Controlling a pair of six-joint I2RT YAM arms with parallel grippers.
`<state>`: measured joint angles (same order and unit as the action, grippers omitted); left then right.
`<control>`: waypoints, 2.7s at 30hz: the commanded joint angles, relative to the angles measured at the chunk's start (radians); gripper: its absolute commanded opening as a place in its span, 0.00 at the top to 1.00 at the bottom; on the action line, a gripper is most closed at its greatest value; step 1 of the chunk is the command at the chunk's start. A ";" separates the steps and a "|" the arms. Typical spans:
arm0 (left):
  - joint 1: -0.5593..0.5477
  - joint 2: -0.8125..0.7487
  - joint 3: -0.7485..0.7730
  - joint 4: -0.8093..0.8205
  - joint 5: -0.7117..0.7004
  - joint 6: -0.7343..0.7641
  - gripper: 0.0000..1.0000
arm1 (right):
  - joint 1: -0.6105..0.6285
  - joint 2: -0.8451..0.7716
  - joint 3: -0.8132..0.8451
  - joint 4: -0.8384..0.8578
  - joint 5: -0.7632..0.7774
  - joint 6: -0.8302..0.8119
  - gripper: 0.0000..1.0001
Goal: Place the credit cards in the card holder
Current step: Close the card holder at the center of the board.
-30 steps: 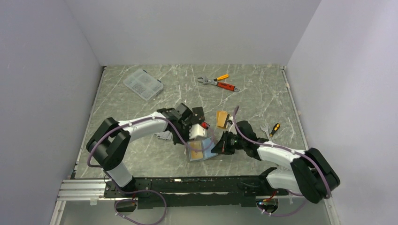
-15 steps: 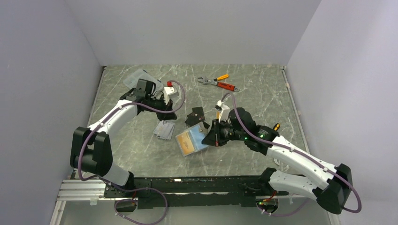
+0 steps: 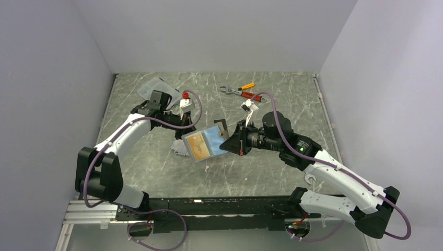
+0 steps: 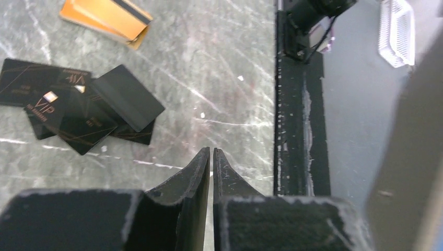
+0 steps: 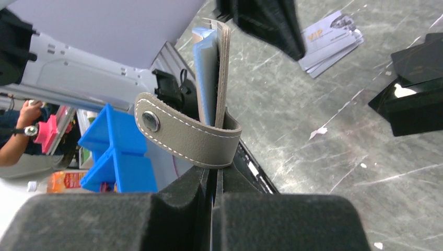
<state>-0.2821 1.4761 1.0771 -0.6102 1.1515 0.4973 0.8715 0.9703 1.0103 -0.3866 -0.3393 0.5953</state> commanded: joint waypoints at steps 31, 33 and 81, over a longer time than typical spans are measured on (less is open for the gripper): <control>-0.218 -0.077 0.005 -0.143 -0.081 0.154 0.87 | -0.092 0.094 -0.374 0.530 -0.042 0.228 1.00; -0.225 -0.047 0.005 -0.125 -0.110 0.158 0.87 | -0.127 0.102 -0.417 0.566 -0.089 0.245 1.00; -0.616 0.283 0.129 -0.122 -0.658 0.194 0.96 | -0.178 0.428 -0.657 0.443 0.029 0.261 0.50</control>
<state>-0.8841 1.7737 1.1774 -0.7216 0.4728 0.6704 0.6552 1.4048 0.3374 0.3065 -0.5453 0.9222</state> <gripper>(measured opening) 0.049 0.506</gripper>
